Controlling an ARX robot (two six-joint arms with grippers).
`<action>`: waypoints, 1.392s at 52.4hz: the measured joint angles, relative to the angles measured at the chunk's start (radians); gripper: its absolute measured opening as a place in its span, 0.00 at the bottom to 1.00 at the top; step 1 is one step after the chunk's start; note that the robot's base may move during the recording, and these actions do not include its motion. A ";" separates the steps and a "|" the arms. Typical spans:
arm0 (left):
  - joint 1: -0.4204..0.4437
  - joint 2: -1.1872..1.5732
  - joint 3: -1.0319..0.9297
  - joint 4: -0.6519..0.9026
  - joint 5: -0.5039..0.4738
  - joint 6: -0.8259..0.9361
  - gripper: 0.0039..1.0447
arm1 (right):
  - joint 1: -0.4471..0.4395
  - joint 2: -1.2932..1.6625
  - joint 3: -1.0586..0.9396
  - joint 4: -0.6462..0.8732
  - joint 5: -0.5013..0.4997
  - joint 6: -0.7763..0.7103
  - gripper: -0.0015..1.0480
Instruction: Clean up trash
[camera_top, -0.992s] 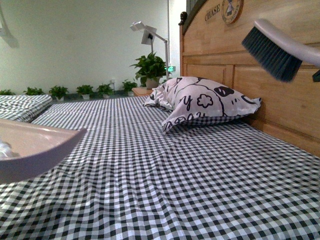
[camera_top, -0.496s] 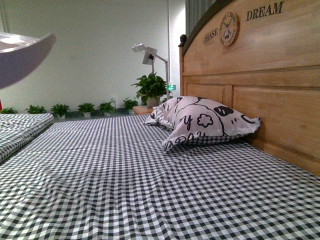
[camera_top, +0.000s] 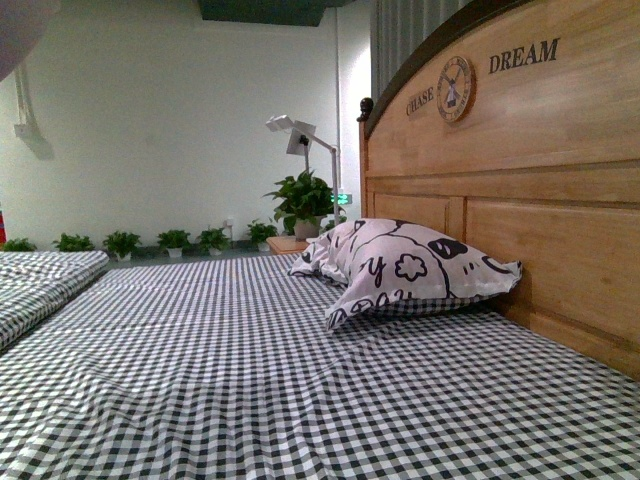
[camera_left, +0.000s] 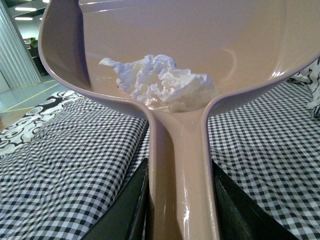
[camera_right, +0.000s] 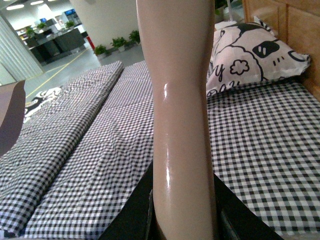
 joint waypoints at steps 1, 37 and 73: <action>-0.005 -0.002 -0.002 0.000 -0.002 -0.001 0.27 | -0.002 -0.005 -0.001 -0.004 0.006 0.000 0.19; -0.030 -0.010 -0.023 0.006 -0.015 -0.028 0.27 | -0.012 -0.026 -0.001 -0.013 0.068 -0.002 0.19; -0.030 -0.010 -0.023 0.006 -0.015 -0.028 0.27 | -0.013 -0.026 -0.001 -0.013 0.068 -0.002 0.19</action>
